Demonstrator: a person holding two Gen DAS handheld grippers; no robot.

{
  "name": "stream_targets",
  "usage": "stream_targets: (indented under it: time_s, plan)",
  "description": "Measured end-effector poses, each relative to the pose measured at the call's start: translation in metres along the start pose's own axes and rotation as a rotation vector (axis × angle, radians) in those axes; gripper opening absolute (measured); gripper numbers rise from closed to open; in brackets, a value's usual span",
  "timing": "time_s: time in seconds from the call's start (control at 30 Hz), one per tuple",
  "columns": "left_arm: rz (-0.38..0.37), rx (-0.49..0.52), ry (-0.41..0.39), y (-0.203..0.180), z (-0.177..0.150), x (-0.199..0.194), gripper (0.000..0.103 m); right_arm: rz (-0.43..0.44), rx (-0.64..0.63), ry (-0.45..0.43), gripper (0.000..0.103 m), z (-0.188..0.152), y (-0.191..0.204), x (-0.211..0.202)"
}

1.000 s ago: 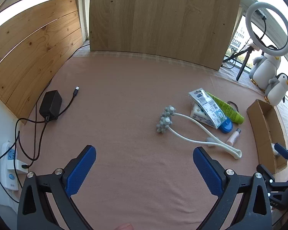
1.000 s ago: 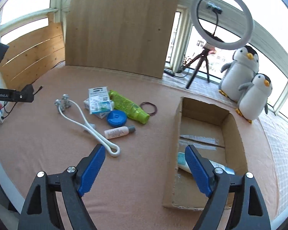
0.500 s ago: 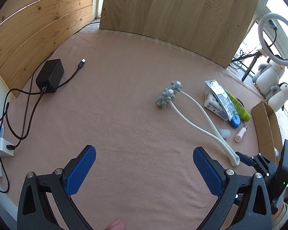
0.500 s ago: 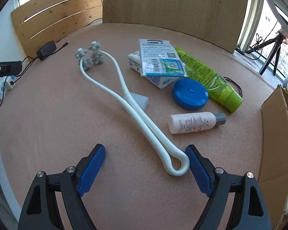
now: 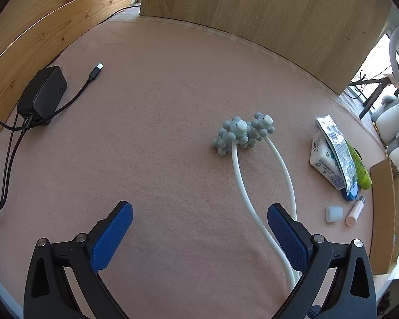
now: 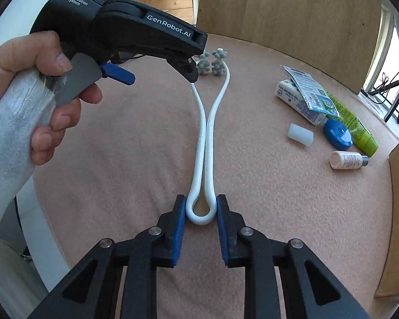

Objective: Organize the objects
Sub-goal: 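Grasp the white massage roller at its loop with the right gripper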

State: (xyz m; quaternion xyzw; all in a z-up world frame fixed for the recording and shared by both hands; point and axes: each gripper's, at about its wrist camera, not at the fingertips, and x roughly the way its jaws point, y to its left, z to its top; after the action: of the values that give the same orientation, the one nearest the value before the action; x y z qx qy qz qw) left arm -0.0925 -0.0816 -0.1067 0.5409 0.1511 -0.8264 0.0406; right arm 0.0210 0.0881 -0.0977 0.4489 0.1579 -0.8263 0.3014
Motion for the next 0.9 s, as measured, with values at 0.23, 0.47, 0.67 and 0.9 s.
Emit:
stream_targets:
  time_s: [0.23,0.47,0.67,0.9]
  plan:
    - [-0.016,-0.003,0.019,-0.018,0.015,0.018,0.075,0.001,0.018,-0.009,0.021,0.0,0.006,0.001]
    - [-0.037,0.007,0.021,-0.033,0.017,0.019,0.011,0.004,0.029,-0.029,0.02,0.0,0.009,0.001]
    - [-0.052,-0.004,0.0,-0.041,0.02,0.013,0.01,0.0,0.04,-0.053,0.02,-0.005,0.009,-0.002]
    - [-0.062,0.01,-0.04,-0.039,0.029,-0.007,0.01,-0.011,0.036,-0.09,0.019,-0.005,0.009,-0.012]
